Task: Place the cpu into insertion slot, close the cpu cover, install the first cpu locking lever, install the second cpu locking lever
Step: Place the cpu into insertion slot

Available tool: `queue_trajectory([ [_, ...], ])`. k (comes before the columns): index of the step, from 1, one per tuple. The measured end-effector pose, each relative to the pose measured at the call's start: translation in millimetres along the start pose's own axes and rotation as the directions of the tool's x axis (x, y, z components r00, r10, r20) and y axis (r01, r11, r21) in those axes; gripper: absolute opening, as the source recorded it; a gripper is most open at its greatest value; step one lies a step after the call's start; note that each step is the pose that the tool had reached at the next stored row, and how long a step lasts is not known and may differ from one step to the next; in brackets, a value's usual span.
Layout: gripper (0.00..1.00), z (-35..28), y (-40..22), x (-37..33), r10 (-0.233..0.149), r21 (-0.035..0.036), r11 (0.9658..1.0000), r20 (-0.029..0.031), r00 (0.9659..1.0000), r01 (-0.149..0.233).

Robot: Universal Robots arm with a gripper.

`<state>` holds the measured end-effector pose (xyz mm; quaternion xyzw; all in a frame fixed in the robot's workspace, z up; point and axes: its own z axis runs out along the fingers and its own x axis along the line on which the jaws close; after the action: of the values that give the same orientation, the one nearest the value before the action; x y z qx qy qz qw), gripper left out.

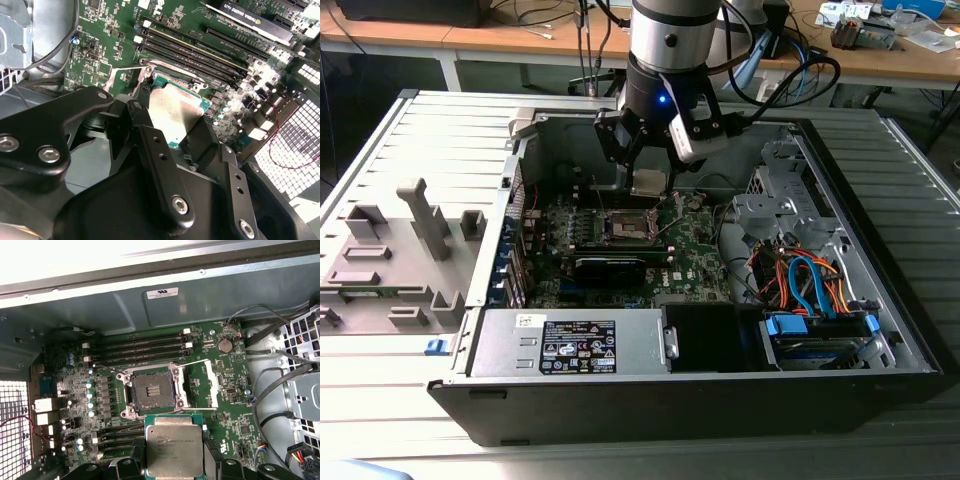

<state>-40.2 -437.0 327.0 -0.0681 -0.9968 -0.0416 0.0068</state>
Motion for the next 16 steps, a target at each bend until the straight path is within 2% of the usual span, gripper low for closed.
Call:
queue_trajectory([
  [16, 0.55, 0.0, 0.0, 0.0, 0.022, -0.0005, 0.9998, 0.0018, 0.9998, -0.022],
])
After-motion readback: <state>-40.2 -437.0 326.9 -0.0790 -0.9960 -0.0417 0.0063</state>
